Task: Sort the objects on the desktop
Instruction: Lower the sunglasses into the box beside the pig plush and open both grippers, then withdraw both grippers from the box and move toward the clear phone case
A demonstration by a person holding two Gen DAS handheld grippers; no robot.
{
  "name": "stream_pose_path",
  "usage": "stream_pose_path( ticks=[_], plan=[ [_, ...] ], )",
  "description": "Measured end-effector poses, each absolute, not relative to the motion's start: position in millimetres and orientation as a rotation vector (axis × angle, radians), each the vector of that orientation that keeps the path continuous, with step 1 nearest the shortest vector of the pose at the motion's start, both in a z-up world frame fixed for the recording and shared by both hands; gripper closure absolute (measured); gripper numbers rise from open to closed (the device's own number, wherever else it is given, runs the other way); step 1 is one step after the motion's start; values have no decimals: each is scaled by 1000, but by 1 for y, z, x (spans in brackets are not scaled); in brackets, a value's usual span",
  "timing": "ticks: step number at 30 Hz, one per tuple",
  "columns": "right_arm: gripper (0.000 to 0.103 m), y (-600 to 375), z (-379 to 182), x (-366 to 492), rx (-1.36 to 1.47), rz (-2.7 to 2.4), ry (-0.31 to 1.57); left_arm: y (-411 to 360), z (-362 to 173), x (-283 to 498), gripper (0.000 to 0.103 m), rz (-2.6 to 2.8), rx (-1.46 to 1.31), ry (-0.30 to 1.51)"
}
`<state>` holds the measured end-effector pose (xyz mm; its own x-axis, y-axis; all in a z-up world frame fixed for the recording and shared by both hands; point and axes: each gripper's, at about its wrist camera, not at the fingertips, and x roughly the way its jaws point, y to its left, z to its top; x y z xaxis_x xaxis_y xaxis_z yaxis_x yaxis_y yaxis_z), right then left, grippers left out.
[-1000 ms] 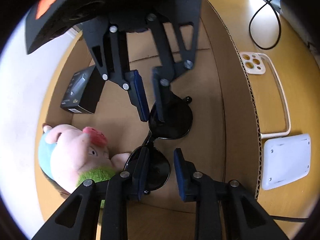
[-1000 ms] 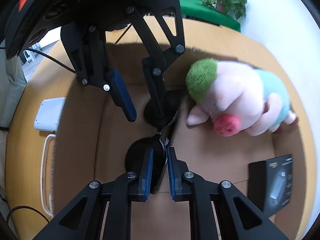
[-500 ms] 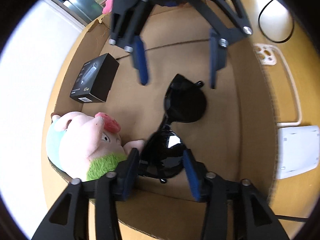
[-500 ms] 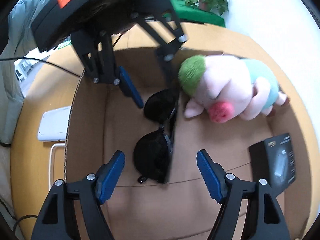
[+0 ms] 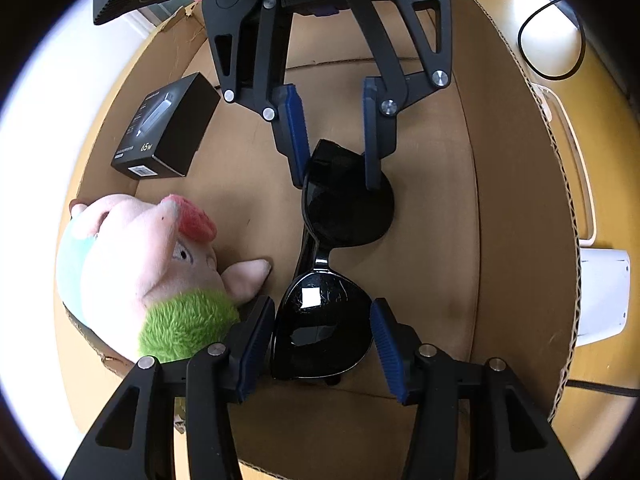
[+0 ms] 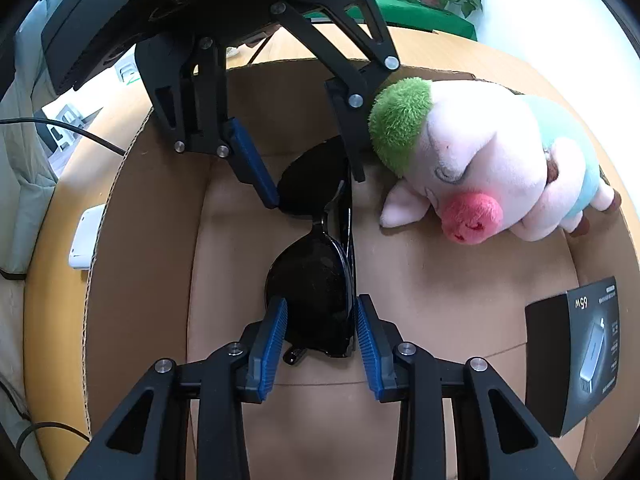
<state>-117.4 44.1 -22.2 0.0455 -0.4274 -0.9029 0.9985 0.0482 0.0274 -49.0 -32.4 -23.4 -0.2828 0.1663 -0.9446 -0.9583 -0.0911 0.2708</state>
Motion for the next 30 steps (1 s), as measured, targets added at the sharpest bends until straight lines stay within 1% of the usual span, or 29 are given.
stream_pose_path(
  ticks=[5, 7, 8, 9, 10, 12, 13, 14, 15, 16, 17, 18, 19, 20, 21, 23, 26, 30],
  plan=[
    [68, 50, -21, -123, 883, -1359, 863, -38, -15, -41, 54, 1588, -980, 1223],
    [64, 55, -12, -122, 881, -1393, 846, -42, -3, -33, 54, 1620, -964, 1211],
    [53, 61, -4, -121, 879, -1420, 840, -44, 4, -27, 54, 1639, -953, 1210],
    [47, 66, 6, -120, 880, -1454, 818, -46, 13, -20, 54, 1658, -938, 1205],
    [44, 73, 18, -117, 874, -1483, 786, -48, 23, -13, 54, 1683, -920, 1190],
    [29, 87, 39, -106, 853, -1552, 757, -54, 45, 1, 54, 1752, -892, 1138],
    [25, 93, 48, -99, 840, -1596, 749, -57, 58, 8, 54, 1800, -877, 1095],
    [21, 99, 58, -95, 826, -1651, 747, -60, 72, 18, 51, 1850, -857, 1047],
    [20, 108, 69, -86, 814, -1718, 746, -58, 81, 15, 41, 1890, -839, 1018],
    [18, 117, 81, -77, 806, -1791, 736, -58, 93, 22, 36, 1959, -812, 986],
    [11, 118, 88, -76, 803, -1838, 725, -56, 103, 26, 27, 2023, -780, 951],
    [5, 126, 98, -65, 795, -1914, 706, -43, 114, 15, 24, 2075, -747, 907],
    [4, 132, 106, -63, 782, -1978, 689, -39, 122, 27, 24, 2127, -720, 860],
    [2, 133, 119, -59, 766, -2047, 656, -27, 114, 2, 24, 2164, -694, 815],
    [1, 141, 126, -48, 754, -2116, 598, -25, 119, -4, 24, 2197, -666, 761],
    [0, 150, 137, -26, 762, -2216, 466, -25, 143, 17, 24, 2262, -617, 637],
    [0, 162, 143, -1, 797, -2319, 324, -15, 156, 49, 24, 2356, -586, 476],
    [0, 168, 143, 34, 789, -2409, 335, 0, 148, 69, 24, 2446, -620, 284]
  ],
)
